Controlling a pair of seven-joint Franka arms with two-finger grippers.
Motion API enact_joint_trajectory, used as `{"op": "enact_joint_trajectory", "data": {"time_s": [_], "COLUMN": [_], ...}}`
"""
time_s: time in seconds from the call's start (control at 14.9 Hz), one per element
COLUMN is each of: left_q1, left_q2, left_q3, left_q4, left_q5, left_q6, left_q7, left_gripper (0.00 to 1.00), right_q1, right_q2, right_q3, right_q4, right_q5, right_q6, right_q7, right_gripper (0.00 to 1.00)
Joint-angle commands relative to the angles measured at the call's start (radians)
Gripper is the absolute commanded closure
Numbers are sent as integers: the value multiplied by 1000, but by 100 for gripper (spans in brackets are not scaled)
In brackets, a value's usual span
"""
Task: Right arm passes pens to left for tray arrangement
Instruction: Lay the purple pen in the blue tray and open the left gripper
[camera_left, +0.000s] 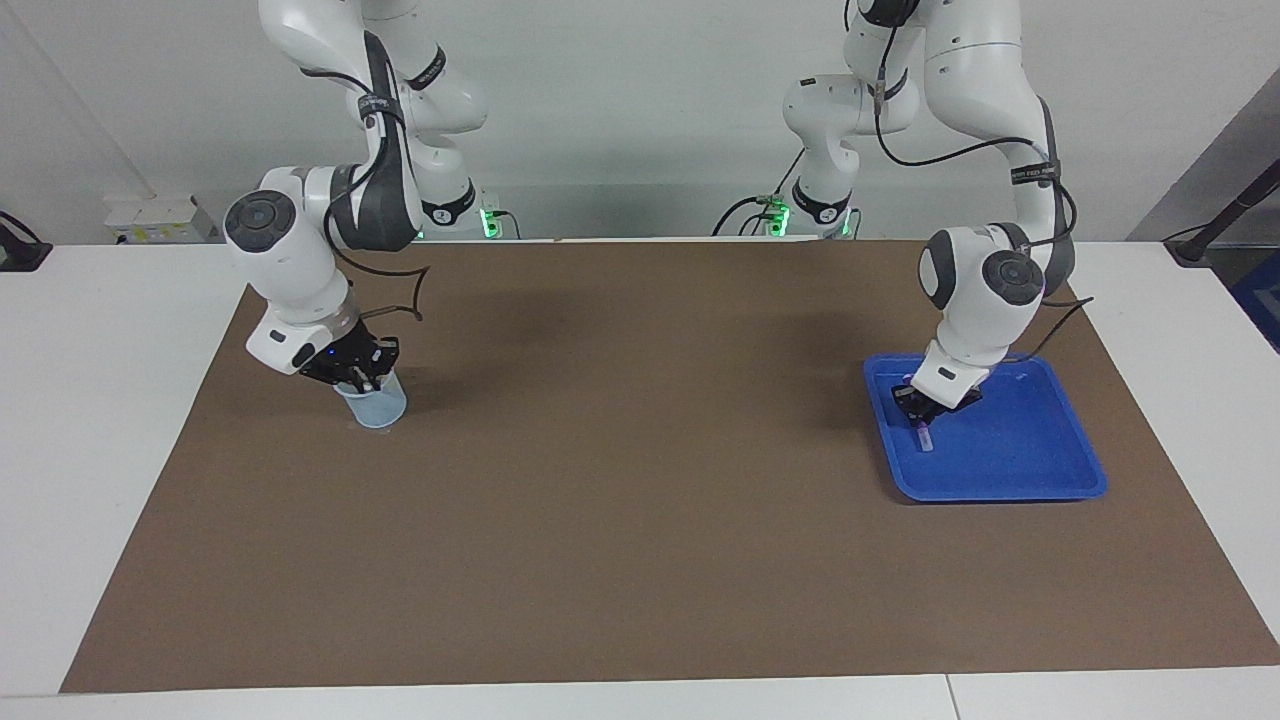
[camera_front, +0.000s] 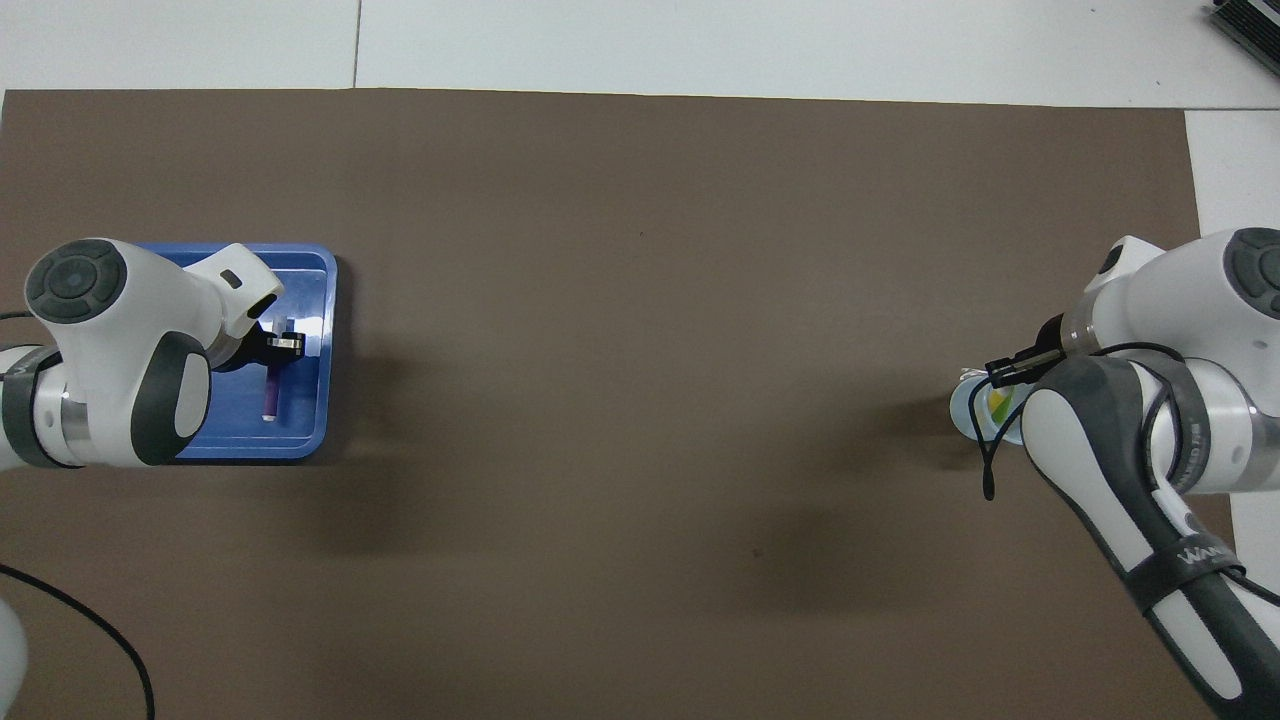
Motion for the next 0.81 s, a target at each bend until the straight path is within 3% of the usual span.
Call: {"op": "enact_joint_trajectory", "data": {"time_s": [0.0,0.13,0.2,0.27,0.4,0.54,0.61,0.74], "left_q1": [12,10,7,7,9,9,10,12], "left_q2": [21,21,21,21,21,20,20,20], "left_q3": [-9,-8,-9,-10,-10,-10,-12,-12], "left_q4": [12,6,6,6,6,8,12,27], "left_q5": [16,19,19,19,17,17,16,2], "left_q6": [25,37,35,34,26,22,17,6], "left_q7": [6,12,11,8,11,11,11,6], "left_gripper": [100,100,76,64,53,32,17,8], "right_q1": [-25,-24,-25,-22,-21,-10,-8,-8], "right_q2": [-7,-13,-15,-16,-21,-21,-22,-51], "right_q3": [12,10,9,9,13,17,18,41], "right_q4": [1,56,98,144,242,349,391,419], "right_q5": [-20,-20,-20,-20,-14,-1,3,51], "right_q6": [-7,-85,-135,-186,-304,-419,-464,-486], "right_q7": [-33,-35,-36,-36,-41,-41,-33,11], "right_gripper": [100,100,100,100,100,100,100,100]}}
